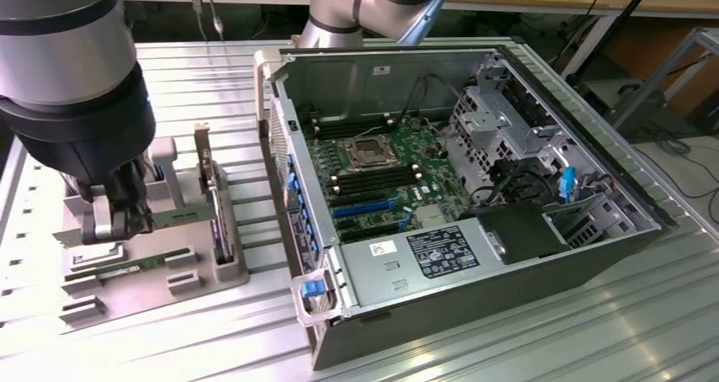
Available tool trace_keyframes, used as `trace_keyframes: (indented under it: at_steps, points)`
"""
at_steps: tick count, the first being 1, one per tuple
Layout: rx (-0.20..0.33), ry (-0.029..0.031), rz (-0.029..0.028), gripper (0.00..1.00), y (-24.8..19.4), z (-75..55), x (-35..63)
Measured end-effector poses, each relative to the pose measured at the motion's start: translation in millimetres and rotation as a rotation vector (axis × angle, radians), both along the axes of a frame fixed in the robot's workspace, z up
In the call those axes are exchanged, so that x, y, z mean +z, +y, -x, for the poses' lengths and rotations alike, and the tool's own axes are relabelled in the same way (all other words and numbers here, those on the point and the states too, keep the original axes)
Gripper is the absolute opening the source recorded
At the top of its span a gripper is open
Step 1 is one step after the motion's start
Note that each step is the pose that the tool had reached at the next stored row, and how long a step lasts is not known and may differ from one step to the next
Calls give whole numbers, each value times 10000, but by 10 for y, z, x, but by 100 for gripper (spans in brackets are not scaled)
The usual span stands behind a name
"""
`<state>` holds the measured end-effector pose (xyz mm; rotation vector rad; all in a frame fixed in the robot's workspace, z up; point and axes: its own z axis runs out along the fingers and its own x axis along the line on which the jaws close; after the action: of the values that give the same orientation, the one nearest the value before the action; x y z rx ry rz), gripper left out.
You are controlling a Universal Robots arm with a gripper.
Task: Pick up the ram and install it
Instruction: 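Pick up the ram and move it above insertion slot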
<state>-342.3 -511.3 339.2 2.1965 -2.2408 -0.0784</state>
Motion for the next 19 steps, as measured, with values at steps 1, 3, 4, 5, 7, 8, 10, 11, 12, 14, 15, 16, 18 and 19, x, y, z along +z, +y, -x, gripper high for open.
trace_keyframes:
  at_steps: [1, 3, 4, 5, 7, 8, 10, 11, 12, 14, 15, 16, 18, 19]
  points:
    - [0, 1, 0, 14, 5, -37, 2]
    - [0, 2, -1, 14, 10, -86, 7]
    - [0, 2, -1, 14, 12, -118, 11]
    - [0, 4, -1, 14, 12, -151, 18]
    - [1, 10, 0, 14, 17, -191, 60]
    - [0, 12, -1, 14, 22, -203, 87]
    - [0, 19, -2, 14, 30, -226, 135]
    - [0, 23, -2, 14, 35, -244, 162]
    - [0, 25, -3, 14, 40, -256, 180]
    - [0, 33, -2, 14, 55, -285, 220]
    - [0, 34, -1, 14, 70, -297, 231]
    - [0, 34, -1, 14, 87, -307, 236]
    - [0, 33, -2, 14, 136, -336, 244]
    - [0, 34, -1, 14, 169, -356, 250]
